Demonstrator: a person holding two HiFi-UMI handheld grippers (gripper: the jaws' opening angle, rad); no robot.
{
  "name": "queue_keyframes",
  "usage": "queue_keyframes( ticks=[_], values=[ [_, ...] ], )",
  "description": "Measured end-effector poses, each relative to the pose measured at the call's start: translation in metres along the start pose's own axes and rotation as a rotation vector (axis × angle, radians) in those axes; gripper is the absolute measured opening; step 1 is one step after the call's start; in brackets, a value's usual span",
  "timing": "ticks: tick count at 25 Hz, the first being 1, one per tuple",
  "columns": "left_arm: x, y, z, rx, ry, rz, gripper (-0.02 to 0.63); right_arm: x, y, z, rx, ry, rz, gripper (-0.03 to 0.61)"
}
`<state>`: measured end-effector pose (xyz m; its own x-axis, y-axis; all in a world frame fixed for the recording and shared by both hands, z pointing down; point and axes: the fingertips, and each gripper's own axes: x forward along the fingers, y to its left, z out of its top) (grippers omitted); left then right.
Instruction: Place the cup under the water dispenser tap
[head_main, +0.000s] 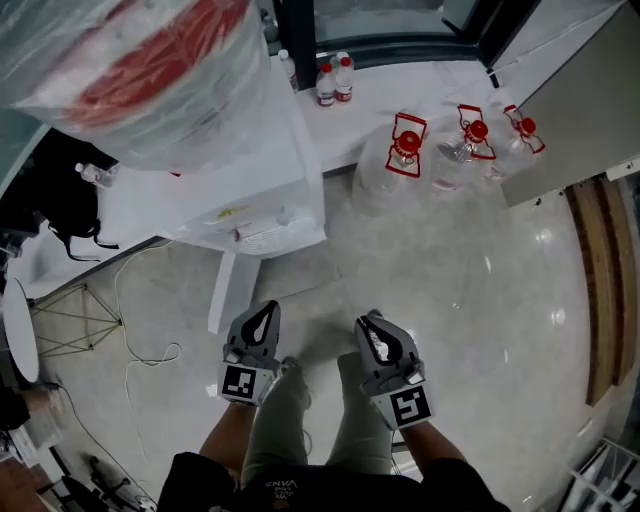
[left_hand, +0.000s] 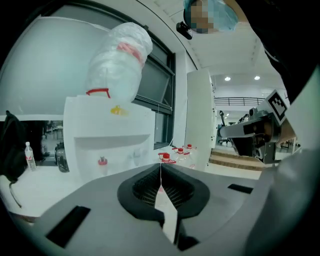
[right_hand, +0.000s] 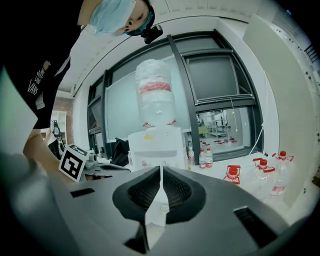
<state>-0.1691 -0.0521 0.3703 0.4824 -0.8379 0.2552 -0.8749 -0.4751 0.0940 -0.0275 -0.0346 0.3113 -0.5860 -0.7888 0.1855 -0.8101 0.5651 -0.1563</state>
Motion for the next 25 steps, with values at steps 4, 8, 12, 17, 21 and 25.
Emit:
queue_keyframes(
  ticks=[4, 8, 12, 17, 21, 25],
  values=[
    [0.038, 0.022, -0.052, 0.000, -0.021, 0.037, 0.020, 0.031, -0.022, -0.051, -0.009, 0.005, 0.039, 0.046],
    [0.071, 0.042, -0.108, 0.007, -0.039, 0.066, 0.020, 0.064, -0.042, -0.102, -0.022, -0.014, 0.074, 0.046],
    [0.101, 0.061, -0.169, 0.036, -0.042, 0.058, 0.020, 0.099, -0.061, -0.156, -0.045, -0.019, 0.122, 0.046],
    [0.136, 0.083, -0.243, 0.086, -0.023, 0.028, 0.021, 0.139, -0.079, -0.214, -0.100, -0.041, 0.193, 0.046],
    [0.156, 0.104, -0.299, 0.116, -0.002, 0.021, 0.021, 0.161, -0.086, -0.252, -0.144, -0.076, 0.218, 0.046],
    [0.176, 0.125, -0.353, 0.132, 0.025, 0.021, 0.021, 0.174, -0.088, -0.293, -0.164, -0.087, 0.238, 0.046]
  ],
)
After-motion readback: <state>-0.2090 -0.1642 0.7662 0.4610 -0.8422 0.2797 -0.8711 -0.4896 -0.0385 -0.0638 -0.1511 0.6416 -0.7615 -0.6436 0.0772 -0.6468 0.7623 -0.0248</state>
